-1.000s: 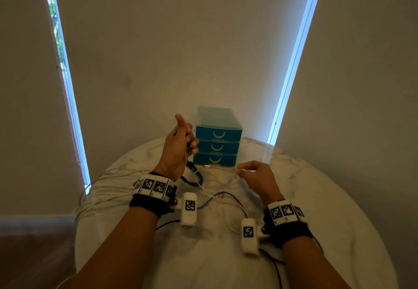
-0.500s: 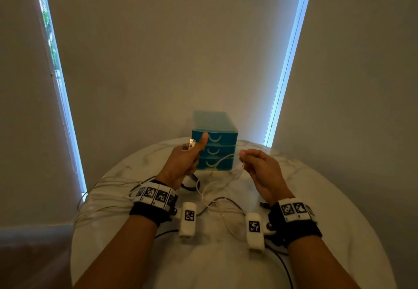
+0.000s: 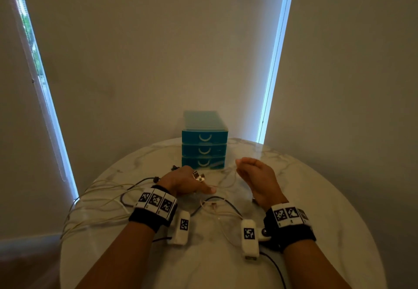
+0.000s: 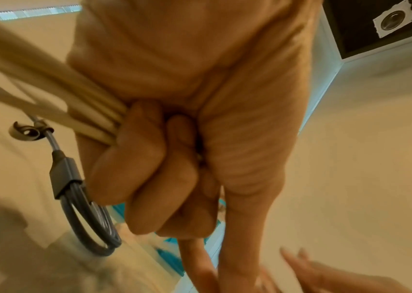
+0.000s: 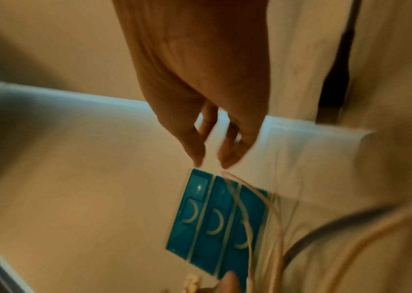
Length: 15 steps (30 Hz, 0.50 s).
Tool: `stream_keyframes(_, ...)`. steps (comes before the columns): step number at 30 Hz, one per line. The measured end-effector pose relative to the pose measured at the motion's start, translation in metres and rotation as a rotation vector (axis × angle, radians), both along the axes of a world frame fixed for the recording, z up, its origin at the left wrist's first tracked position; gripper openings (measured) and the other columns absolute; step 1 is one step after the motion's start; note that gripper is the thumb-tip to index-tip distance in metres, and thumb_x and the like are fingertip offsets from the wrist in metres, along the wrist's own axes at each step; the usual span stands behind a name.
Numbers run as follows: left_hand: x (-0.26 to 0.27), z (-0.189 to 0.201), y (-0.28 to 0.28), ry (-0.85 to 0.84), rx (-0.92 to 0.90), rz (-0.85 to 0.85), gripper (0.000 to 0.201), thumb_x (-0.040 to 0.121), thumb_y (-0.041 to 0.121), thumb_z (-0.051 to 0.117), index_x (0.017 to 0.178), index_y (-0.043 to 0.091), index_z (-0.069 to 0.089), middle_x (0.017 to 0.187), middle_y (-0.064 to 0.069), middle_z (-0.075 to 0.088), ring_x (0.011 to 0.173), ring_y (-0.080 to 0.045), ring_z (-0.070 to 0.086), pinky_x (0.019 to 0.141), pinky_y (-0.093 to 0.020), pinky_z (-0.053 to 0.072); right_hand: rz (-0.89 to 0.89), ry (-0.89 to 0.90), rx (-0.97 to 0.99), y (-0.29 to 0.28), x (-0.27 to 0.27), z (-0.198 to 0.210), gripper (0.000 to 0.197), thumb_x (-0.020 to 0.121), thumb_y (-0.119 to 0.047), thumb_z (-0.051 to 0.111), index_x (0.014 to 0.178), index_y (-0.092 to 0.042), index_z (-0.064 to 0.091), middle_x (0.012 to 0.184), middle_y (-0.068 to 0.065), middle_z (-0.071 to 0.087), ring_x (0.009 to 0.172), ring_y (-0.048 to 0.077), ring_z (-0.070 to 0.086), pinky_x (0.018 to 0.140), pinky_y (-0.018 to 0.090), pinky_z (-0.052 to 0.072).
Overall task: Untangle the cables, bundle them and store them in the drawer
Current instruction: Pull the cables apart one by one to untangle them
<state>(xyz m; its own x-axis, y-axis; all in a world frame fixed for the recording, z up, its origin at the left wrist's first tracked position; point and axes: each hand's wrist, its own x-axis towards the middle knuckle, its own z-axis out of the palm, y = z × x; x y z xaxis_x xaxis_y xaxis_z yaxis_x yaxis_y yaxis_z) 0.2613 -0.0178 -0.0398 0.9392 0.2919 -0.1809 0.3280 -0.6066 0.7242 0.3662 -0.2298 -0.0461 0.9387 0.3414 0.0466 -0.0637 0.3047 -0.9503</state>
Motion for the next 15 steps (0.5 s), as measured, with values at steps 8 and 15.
stream_keyframes(8, -0.006, 0.01, 0.004, -0.49, -0.376, 0.248, 0.029, 0.09, 0.041, 0.084, 0.097, 0.013, 0.078, 0.051, 0.014, 0.058, 0.042, -0.006, 0.05, 0.048, -0.021, 0.037, 0.522, -0.393, -1.035, 0.0, -0.019, 0.011, 0.042, 0.077, -0.062, 0.087, 0.095, -0.024, 0.081, 0.081, -0.003, 0.075, 0.072, 0.012, 0.064, 0.058, 0.024, 0.05)
stream_keyframes(15, -0.006, 0.012, 0.005, -0.489, -0.526, 0.228, 0.036, 0.091, 0.044, 0.083, 0.077, 0.02, 0.06, 0.057, 0.004, 0.036, 0.046, -0.01, 0.025, 0.043, -0.025, 0.021, 0.703, -0.343, -1.115, 0.009, -0.027, 0.01, 0.037, 0.08, -0.023, 0.093, 0.11, -0.012, 0.076, 0.08, 0.002, 0.079, 0.064, 0.009, 0.067, 0.055, 0.02, 0.051)
